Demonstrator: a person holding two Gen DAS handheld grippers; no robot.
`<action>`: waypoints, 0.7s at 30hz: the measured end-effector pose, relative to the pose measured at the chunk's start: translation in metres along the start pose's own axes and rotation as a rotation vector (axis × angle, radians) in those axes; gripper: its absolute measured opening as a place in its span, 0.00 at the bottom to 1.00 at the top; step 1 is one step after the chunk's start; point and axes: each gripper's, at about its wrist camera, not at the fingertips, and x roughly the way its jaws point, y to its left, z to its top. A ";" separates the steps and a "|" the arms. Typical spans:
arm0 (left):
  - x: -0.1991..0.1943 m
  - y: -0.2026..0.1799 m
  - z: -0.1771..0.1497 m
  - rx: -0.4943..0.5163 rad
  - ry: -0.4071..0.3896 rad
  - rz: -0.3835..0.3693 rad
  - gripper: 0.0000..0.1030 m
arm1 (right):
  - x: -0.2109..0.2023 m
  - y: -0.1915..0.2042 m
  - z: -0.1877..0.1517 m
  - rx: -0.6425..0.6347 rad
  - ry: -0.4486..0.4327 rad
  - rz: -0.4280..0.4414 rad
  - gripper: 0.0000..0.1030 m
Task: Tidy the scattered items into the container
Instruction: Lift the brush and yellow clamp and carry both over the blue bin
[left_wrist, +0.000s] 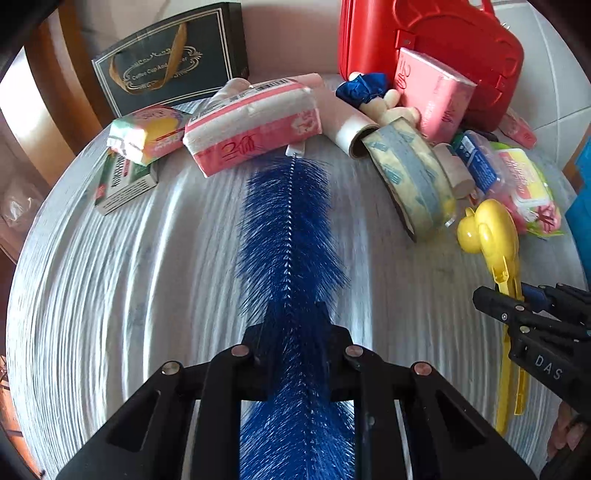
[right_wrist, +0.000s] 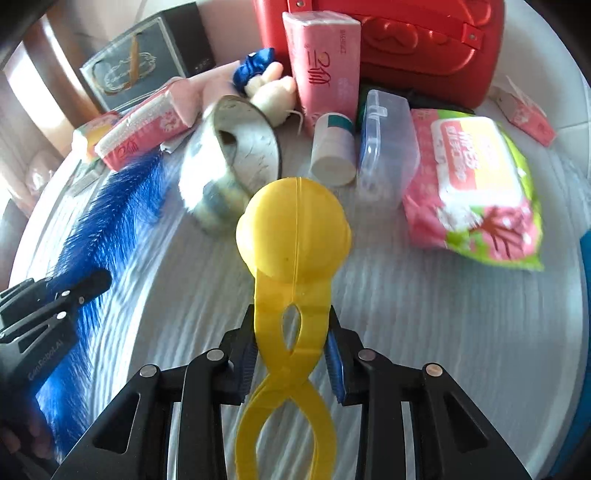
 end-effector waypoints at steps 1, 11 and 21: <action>-0.007 0.000 -0.007 0.001 0.000 -0.007 0.17 | -0.007 0.002 -0.008 -0.002 -0.006 0.002 0.31; -0.072 -0.007 -0.047 0.013 -0.057 -0.016 0.14 | -0.072 0.032 -0.052 -0.050 -0.063 0.036 0.31; -0.145 -0.024 -0.063 -0.040 -0.126 0.002 0.14 | -0.136 0.036 -0.067 -0.116 -0.141 0.044 0.31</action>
